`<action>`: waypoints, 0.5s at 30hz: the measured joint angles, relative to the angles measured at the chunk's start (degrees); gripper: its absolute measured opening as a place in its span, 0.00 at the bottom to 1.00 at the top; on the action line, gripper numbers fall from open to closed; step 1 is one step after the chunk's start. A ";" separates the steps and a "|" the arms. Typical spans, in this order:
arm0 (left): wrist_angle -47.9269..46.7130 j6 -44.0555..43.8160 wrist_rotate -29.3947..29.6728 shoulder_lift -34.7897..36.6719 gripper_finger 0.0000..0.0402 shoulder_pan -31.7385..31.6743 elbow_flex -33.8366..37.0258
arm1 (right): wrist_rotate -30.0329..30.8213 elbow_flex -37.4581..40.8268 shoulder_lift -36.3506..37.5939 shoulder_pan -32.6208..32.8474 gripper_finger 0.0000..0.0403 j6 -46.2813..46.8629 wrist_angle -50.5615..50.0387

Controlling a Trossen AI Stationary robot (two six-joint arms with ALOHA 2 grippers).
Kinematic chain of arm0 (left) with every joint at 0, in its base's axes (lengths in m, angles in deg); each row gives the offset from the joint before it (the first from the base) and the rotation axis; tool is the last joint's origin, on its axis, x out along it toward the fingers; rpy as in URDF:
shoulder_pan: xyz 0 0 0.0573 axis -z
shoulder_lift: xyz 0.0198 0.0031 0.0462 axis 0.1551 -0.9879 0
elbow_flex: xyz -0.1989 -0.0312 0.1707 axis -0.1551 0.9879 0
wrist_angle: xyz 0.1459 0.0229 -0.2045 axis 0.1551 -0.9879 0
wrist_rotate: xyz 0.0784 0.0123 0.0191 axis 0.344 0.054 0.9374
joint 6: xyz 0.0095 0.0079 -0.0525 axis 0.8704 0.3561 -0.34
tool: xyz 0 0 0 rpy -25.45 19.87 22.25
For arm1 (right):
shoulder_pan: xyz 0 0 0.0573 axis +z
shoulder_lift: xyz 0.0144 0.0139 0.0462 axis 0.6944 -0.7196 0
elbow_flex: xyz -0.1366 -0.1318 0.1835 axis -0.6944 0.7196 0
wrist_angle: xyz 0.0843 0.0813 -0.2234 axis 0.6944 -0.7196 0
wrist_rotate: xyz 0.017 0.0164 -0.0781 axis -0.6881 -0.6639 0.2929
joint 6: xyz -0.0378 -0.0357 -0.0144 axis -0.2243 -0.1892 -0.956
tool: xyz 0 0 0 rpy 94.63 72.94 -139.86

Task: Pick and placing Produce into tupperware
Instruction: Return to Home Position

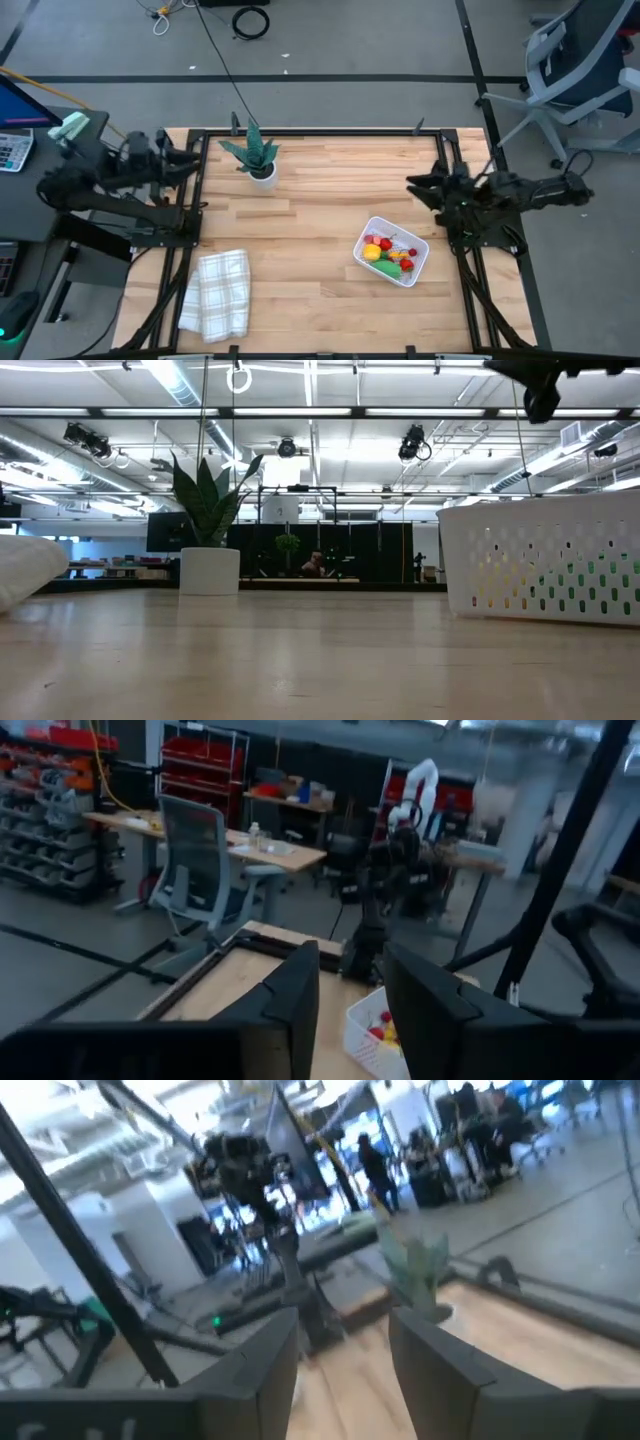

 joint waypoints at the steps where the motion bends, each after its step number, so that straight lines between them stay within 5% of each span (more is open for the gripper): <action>1: 2.30 -0.86 0.01 1.15 0.29 0.00 2.86 | -1.95 1.06 -0.02 -1.38 0.41 0.51 0.67; 7: 19.57 -2.23 -0.06 7.53 0.29 0.02 19.84 | -12.18 8.35 0.21 -8.55 0.41 -1.32 15.66; 15: 26.94 -1.83 0.22 15.10 0.31 -0.61 31.71 | -16.63 14.00 0.28 -12.90 0.41 4.66 17.34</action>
